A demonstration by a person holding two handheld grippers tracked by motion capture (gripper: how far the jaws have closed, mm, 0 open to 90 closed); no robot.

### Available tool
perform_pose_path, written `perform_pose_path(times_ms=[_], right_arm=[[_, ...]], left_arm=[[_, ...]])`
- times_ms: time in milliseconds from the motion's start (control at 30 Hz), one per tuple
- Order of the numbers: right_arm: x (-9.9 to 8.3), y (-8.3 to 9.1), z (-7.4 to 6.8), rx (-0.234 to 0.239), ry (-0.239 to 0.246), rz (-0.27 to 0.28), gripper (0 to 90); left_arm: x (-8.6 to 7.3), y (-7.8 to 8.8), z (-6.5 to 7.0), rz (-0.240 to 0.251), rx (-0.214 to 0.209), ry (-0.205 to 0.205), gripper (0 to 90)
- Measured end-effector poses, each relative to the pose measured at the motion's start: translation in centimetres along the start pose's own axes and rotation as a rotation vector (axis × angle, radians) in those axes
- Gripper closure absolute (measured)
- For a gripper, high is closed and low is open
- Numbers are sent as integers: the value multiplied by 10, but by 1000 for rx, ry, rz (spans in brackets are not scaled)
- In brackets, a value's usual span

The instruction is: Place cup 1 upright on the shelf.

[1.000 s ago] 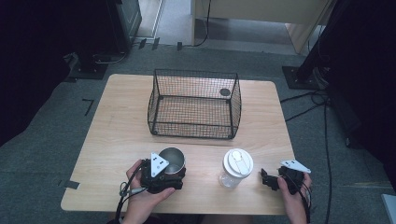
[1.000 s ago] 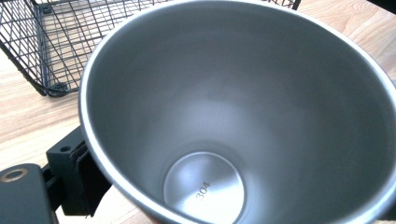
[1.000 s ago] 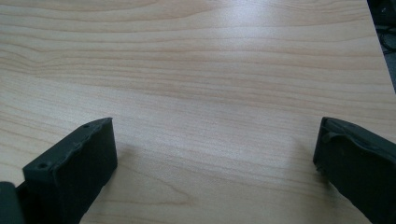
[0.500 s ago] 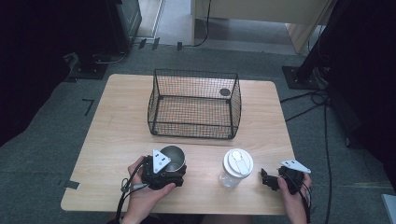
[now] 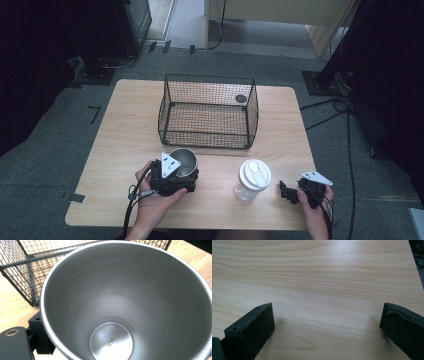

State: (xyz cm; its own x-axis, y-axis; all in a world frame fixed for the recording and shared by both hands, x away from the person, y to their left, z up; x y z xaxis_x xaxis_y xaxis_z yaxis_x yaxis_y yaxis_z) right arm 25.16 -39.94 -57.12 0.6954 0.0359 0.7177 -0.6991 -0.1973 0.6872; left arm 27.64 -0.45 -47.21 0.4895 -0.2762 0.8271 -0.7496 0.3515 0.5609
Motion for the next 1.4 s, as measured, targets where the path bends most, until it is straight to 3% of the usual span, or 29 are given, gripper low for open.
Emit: perform_pose_path(times_ms=[833, 1400], right_arm=[[0, 0, 0, 0, -2, 0, 0], [0, 0, 0, 0, -3, -1, 0]], left_arm=[[51, -1, -12, 42, 24, 18, 79], [76, -2, -19, 63, 35, 27, 79]])
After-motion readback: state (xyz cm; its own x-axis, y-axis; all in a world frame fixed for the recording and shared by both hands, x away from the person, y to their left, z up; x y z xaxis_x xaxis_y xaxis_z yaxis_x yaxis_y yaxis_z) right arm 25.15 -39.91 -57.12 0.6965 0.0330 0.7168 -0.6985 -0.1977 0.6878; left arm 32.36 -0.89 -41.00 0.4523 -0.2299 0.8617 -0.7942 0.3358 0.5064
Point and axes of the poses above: each handheld gripper's, and its own axes: y roughly backward along the jaws, x roughly out of its top, z roughly to its right, the point moved 6 cm from there along -y, roughly forward along the jaws, and after that the axes turned 7 degrees about x, right-handed, at the moved point
